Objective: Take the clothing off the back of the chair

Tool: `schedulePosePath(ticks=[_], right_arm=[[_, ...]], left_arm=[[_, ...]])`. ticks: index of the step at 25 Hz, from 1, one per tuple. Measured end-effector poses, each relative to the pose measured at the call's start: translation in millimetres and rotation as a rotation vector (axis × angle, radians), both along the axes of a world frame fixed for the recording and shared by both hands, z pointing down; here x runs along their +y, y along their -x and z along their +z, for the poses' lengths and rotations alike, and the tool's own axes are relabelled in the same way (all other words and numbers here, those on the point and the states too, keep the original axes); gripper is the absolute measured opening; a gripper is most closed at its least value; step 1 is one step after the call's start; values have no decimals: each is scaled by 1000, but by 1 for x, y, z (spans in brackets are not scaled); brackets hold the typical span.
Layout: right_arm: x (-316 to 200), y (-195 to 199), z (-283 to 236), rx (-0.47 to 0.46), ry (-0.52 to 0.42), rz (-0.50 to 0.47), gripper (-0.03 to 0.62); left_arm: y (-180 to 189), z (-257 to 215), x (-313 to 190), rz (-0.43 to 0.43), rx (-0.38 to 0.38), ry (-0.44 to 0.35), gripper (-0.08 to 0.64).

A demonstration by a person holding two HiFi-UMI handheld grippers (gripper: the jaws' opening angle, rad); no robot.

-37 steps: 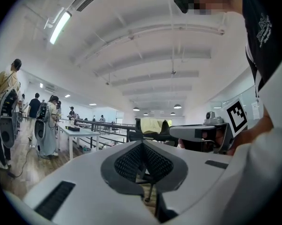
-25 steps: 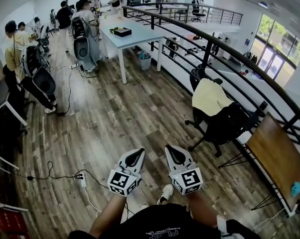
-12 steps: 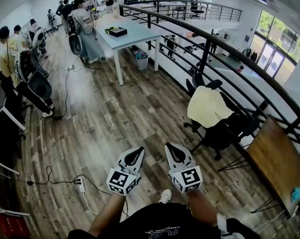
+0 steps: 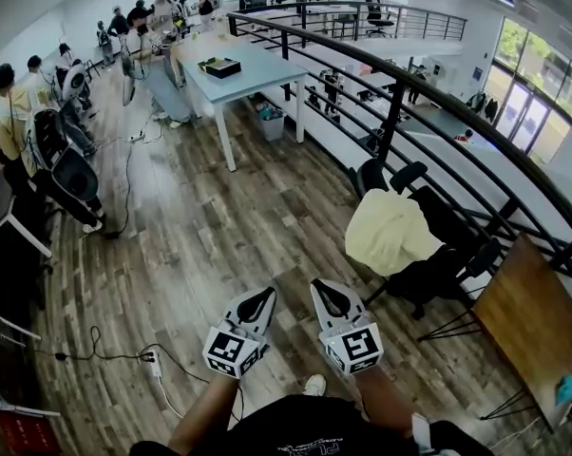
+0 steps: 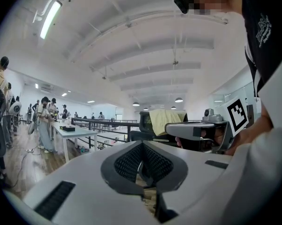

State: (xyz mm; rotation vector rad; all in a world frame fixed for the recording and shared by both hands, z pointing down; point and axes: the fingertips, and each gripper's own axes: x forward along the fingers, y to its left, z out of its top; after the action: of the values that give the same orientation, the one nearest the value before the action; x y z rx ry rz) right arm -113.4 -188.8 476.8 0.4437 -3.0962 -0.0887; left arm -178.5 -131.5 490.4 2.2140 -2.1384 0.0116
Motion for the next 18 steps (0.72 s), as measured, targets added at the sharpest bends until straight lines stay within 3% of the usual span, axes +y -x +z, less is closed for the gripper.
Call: schedulePosePath(ticks=[11,18], right_arm=[[-31,-17,10,-3,19,-7,23],[-42,-26,1,-21,-6,31,23]], left_arm=[[-8,6,-45,-7,-3,24,14],[-19,-2,-70,70,-19,7,14]])
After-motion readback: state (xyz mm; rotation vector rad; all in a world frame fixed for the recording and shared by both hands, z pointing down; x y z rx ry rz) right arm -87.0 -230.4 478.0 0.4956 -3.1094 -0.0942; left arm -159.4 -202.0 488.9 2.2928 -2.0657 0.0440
